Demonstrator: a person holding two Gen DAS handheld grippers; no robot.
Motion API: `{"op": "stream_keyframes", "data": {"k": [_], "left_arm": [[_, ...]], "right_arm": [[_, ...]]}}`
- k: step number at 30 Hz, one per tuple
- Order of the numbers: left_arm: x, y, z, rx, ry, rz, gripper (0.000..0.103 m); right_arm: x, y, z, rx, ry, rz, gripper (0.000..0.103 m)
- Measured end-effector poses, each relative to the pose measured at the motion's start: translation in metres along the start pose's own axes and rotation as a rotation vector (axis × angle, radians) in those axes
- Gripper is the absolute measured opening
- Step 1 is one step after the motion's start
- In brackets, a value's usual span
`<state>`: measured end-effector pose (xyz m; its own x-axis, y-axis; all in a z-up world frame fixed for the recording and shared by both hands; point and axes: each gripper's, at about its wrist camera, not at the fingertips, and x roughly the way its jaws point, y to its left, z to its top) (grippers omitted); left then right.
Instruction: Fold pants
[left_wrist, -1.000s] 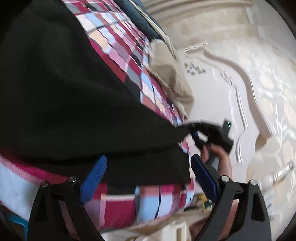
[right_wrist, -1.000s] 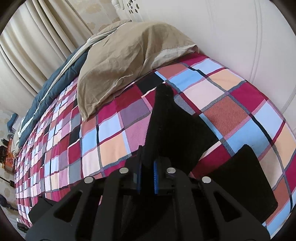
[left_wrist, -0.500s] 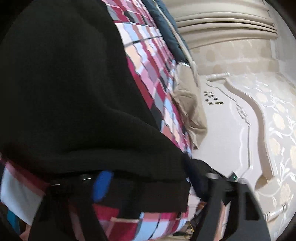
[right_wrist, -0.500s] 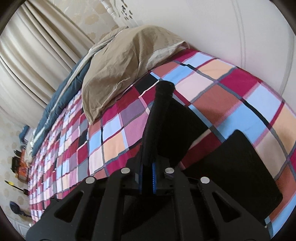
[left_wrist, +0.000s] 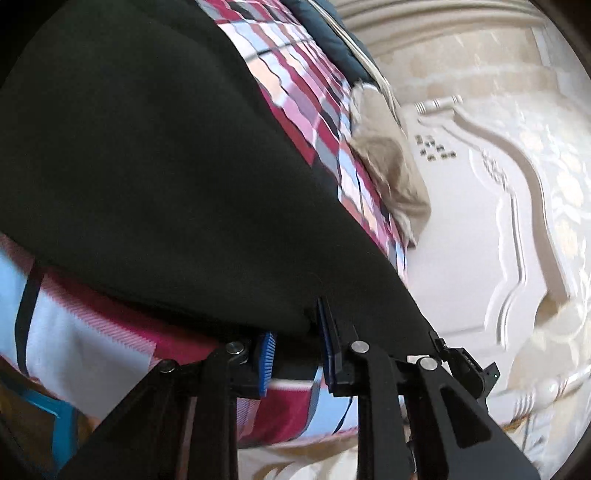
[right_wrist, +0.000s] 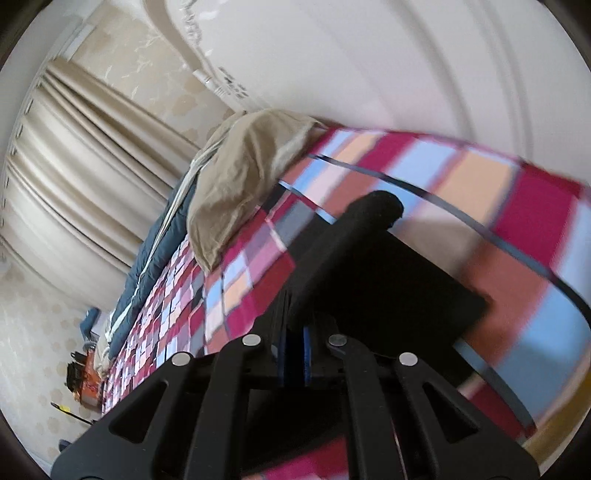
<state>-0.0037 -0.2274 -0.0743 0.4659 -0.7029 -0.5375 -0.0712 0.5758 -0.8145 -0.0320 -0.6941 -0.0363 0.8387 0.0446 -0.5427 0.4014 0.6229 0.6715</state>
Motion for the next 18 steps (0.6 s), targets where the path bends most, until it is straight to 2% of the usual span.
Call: {"op": "stream_keyframes", "data": {"k": [3, 6, 8, 11, 12, 13, 14, 15, 16, 18], "left_arm": [[0.007, 0.006, -0.005, 0.038, 0.021, 0.031, 0.022], [0.006, 0.004, -0.005, 0.073, 0.02, 0.031, 0.022], [0.005, 0.002, -0.005, 0.089, 0.027, 0.032, 0.022], [0.005, -0.001, -0.006, 0.111, 0.05, 0.037, 0.024], [0.004, -0.004, -0.006, 0.123, 0.059, 0.038, 0.028], [0.002, -0.008, -0.007, 0.138, 0.082, 0.017, 0.042], [0.005, -0.014, -0.007, 0.147, 0.125, -0.01, 0.051], [0.004, -0.016, -0.011, 0.154, 0.159, -0.025, 0.069], [0.001, -0.019, -0.016, 0.165, 0.193, -0.048, 0.076], [-0.004, -0.026, -0.022, 0.202, 0.237, -0.08, 0.077]], "right_arm": [[0.007, -0.034, -0.017, 0.062, 0.042, -0.031, 0.005], [0.01, -0.063, -0.028, 0.185, 0.036, 0.059, 0.005], [0.008, -0.064, -0.029, 0.208, 0.025, 0.074, 0.005], [0.004, -0.06, -0.03, 0.181, 0.031, 0.051, 0.006], [0.001, -0.06, -0.03, 0.177, 0.032, 0.049, 0.007], [-0.007, -0.061, -0.029, 0.172, 0.025, 0.04, 0.008], [-0.014, -0.062, -0.027, 0.168, 0.018, 0.029, 0.015], [-0.025, -0.063, -0.024, 0.158, -0.003, 0.002, 0.018], [-0.037, -0.063, -0.019, 0.141, -0.039, -0.037, 0.026], [-0.054, -0.062, -0.008, 0.112, -0.082, -0.073, 0.032]]}}
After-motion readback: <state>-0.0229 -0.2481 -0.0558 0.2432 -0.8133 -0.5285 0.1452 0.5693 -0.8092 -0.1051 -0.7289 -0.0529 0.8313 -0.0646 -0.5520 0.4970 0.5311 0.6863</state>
